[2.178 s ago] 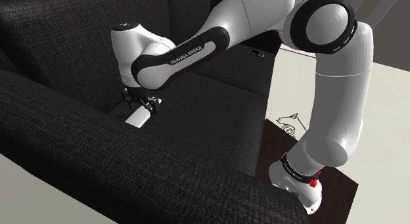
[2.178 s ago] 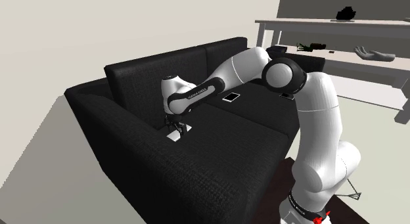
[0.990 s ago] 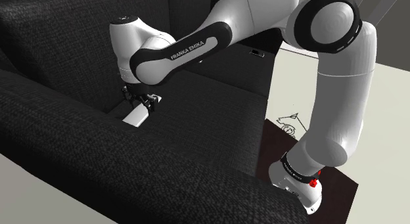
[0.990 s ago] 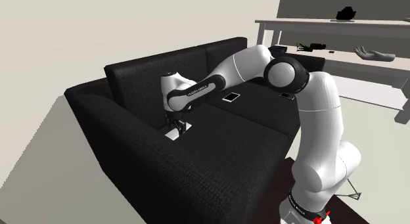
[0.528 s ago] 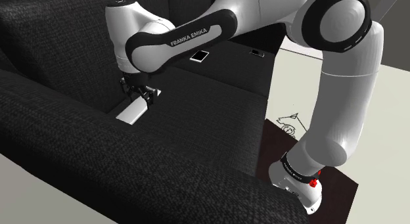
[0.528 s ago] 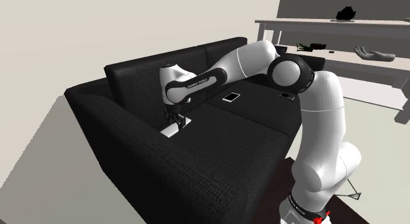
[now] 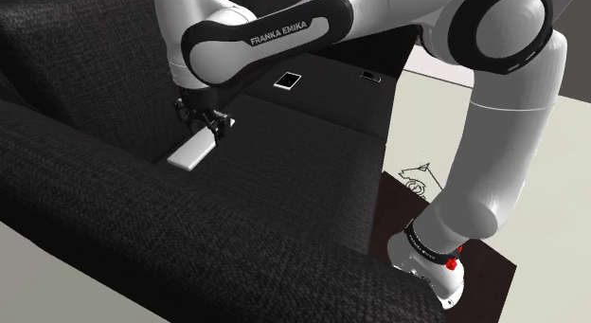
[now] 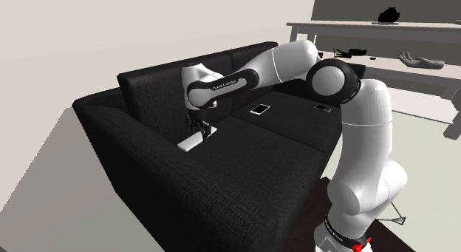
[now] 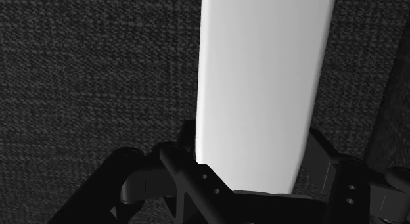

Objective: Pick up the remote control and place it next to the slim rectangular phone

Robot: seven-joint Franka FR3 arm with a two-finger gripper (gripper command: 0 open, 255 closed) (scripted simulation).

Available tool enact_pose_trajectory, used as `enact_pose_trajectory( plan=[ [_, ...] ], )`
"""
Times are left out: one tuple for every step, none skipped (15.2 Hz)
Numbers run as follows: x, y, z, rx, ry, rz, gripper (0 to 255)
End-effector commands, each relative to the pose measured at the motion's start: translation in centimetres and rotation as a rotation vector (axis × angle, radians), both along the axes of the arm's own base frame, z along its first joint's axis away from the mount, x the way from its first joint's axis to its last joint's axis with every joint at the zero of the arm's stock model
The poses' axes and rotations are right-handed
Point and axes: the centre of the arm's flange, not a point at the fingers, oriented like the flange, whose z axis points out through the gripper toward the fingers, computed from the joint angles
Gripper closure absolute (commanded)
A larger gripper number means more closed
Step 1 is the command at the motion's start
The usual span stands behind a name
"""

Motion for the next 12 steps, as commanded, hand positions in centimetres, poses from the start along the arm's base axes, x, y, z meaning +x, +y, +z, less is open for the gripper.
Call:
enact_pose_trajectory(
  plan=[
    [0.2,-2.5,0.1,0.000,0.000,0.000,255],
    [0.4,-3.8,0.1,0.000,0.000,0.000,255],
    [0.5,-5.1,0.1,0.000,0.000,0.000,255],
    [0.6,-6.4,0.2,0.000,0.000,0.000,255],
    [0.8,-7.7,0.2,0.000,0.000,0.000,255],
    [0.9,-9.1,0.2,0.000,0.000,0.000,255],
    [1.0,-10.4,0.2,0.000,0.000,0.000,255],
    [1.2,-11.7,0.2,0.000,0.000,0.000,255],
    [1.3,-13.0,0.3,0.000,0.000,0.000,255],
    [1.4,-14.3,0.3,0.000,0.000,0.000,255],
    [1.6,-15.6,0.3,0.000,0.000,0.000,255],
    [1.7,-16.9,0.3,0.000,0.000,0.000,255]
  ],
)
